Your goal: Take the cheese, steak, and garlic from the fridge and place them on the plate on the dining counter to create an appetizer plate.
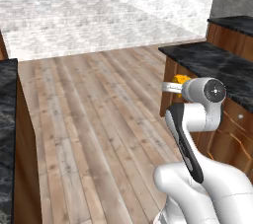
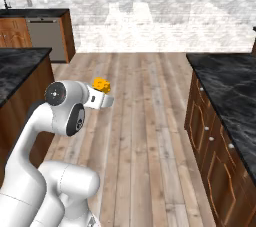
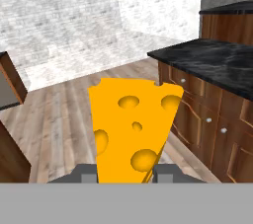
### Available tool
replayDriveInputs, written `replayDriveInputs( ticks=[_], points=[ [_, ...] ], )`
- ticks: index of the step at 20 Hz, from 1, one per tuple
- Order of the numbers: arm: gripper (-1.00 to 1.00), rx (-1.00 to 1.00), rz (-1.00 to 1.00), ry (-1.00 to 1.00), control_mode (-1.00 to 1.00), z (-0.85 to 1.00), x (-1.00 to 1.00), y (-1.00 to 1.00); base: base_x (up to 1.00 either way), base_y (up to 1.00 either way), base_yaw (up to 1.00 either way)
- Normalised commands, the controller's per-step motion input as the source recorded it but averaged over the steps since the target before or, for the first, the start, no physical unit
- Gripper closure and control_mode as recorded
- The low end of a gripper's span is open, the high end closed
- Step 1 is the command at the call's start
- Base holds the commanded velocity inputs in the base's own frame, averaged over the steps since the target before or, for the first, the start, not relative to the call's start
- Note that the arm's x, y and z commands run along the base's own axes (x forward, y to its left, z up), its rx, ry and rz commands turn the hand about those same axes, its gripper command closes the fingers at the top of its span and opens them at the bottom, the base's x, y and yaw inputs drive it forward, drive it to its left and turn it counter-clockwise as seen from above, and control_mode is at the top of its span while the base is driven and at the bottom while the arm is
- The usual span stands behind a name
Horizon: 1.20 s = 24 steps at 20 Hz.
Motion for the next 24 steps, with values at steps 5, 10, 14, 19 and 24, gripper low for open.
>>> replayDriveInputs(
  ticks=[5,10,14,19,24],
  points=[
    [1.00,0.00,0.00,0.00,1.00,0.00,0.00,0.00,1.00,-0.30,0.03],
    [1.00,0.00,0.00,0.00,1.00,0.00,0.00,0.00,1.00,-0.15,0.00],
    [1.00,0.00,0.00,0.00,1.00,0.00,0.00,0.00,1.00,0.00,-0.04],
    [1.00,0.00,0.00,0.00,1.00,0.00,0.00,0.00,1.00,0.00,-0.09],
    [1.00,0.00,0.00,0.00,1.00,0.00,0.00,0.00,1.00,0.00,-0.17]
  ],
)
